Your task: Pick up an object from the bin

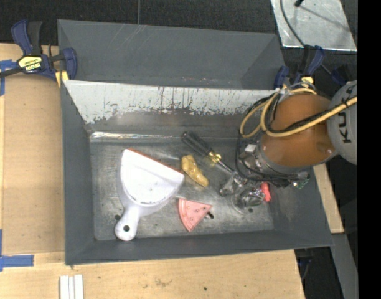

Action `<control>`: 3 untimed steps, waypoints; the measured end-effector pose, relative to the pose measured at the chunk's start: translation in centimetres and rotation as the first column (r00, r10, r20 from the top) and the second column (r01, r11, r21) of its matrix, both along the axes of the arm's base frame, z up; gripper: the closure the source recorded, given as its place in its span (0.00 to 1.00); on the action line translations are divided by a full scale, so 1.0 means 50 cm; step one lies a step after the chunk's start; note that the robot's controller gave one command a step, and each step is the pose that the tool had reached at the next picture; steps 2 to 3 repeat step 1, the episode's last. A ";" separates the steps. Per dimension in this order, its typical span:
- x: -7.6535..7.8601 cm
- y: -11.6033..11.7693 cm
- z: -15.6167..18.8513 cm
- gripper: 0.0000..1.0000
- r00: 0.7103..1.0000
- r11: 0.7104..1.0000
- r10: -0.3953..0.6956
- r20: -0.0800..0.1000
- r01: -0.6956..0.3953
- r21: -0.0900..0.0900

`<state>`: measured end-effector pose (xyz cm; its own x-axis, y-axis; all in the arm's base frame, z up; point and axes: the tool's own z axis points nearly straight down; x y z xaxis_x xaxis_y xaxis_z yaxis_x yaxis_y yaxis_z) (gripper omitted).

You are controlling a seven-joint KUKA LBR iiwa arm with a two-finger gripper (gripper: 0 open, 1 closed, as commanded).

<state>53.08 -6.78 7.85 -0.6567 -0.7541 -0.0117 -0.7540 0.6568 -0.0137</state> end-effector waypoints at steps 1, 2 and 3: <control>0.000 0.000 0.000 1.00 1.000 1.000 0.000 0.000 0.000 0.000; 0.000 0.000 0.000 1.00 1.000 1.000 0.000 0.000 0.000 0.000; 0.000 0.000 0.000 1.00 1.000 1.000 0.000 0.000 0.000 0.000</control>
Offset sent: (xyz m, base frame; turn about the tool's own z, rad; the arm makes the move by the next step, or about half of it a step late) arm -0.0035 -0.0075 0.0845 0.0053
